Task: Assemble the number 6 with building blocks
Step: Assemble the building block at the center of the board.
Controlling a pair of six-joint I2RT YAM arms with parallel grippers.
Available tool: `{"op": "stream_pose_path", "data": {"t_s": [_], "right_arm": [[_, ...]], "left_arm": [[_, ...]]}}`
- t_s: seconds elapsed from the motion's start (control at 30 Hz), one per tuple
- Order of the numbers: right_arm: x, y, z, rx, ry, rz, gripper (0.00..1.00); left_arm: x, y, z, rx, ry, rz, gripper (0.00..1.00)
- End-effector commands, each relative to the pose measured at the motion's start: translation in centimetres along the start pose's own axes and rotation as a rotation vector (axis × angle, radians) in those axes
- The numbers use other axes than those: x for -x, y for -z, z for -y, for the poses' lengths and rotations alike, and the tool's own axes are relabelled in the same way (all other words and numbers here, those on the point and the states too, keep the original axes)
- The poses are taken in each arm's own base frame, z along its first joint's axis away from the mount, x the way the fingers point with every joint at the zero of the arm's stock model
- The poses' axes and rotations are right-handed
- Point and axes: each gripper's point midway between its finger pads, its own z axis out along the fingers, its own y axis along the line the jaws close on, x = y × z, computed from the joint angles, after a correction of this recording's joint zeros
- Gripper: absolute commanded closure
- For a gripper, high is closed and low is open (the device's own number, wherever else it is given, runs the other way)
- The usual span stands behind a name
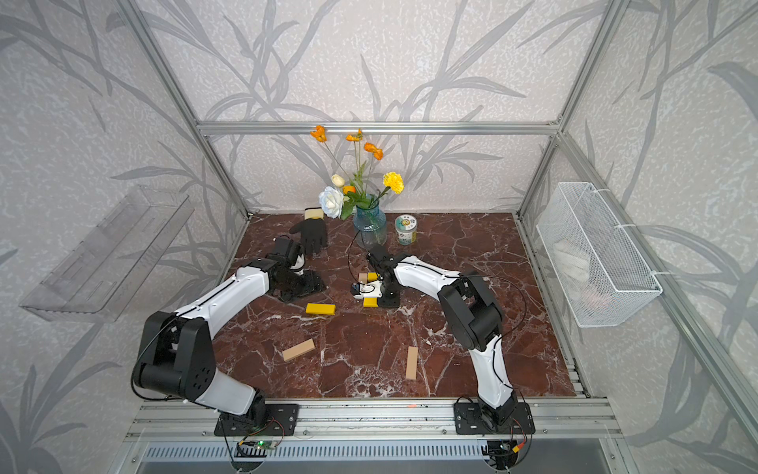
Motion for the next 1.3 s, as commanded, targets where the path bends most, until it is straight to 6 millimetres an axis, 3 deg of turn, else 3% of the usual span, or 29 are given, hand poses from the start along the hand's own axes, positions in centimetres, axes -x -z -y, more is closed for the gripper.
{"op": "stream_pose_path", "data": {"t_s": [0.0,0.57,1.0,1.27], "right_arm": [[-0.3,0.4,0.3,0.022,-0.009,-0.003,1.0],[-0.8,-1.6,1.3,0.044,-0.016,-0.032,1.0],[-1.4,-2.0,1.4,0.08,-0.012,-0.058,1.0],[-2.5,-2.5,1.1,0.096,-0.014,-0.105,0.82]], "left_arm": [[0.1,0.2,0.2,-0.018,-0.009,0.006,0.17],[0.6,0.2,0.0,-0.015,0.007,0.01,0.17],[0.5,0.0,-0.5,-0.005,0.018,0.007,0.17],[0.3,-0.4,-0.7,-0.007,0.024,-0.007,0.17]]}}
